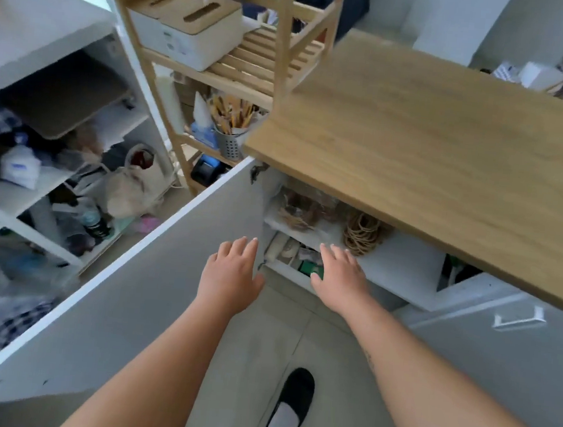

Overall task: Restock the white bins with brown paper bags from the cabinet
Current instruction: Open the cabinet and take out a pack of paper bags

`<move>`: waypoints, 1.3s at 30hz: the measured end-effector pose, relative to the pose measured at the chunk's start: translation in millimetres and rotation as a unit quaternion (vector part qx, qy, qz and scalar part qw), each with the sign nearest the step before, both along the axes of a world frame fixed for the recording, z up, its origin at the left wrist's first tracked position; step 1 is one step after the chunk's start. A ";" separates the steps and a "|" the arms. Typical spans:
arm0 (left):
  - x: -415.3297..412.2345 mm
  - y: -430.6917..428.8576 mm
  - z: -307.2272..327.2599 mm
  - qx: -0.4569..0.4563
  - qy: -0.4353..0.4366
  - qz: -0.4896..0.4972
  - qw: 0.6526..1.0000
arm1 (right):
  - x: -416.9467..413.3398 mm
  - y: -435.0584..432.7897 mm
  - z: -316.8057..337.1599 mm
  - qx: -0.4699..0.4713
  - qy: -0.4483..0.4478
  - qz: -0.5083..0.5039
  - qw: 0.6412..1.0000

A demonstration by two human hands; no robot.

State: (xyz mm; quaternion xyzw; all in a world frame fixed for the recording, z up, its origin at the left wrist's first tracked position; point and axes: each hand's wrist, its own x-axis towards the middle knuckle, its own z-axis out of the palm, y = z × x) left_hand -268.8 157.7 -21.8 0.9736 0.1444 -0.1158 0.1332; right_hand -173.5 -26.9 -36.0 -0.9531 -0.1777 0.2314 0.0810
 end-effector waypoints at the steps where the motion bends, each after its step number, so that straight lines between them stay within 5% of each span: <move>1: 10.8 -6.3 -4.0 -0.005 0.005 -0.010 1.000 | 8.5 -8.6 -4.6 0.000 0.003 -0.012 1.000; 25: 153.1 20.6 -74.8 -0.060 0.096 -0.129 0.985 | 77.4 -5.7 -65.7 0.072 0.082 -0.243 0.964; 30: 163.4 41.2 -90.5 -0.180 0.106 0.025 0.978 | 88.2 20.6 -86.9 0.192 0.143 -0.376 0.895; 34: 189.5 43.2 -118.1 -0.321 0.101 0.225 0.914 | 113.9 31.7 -116.2 0.251 0.202 -0.463 0.826; 39: 222.0 38.6 -175.7 -0.409 0.082 0.328 0.848 | 145.9 38.5 -183.5 0.321 0.245 -0.535 0.742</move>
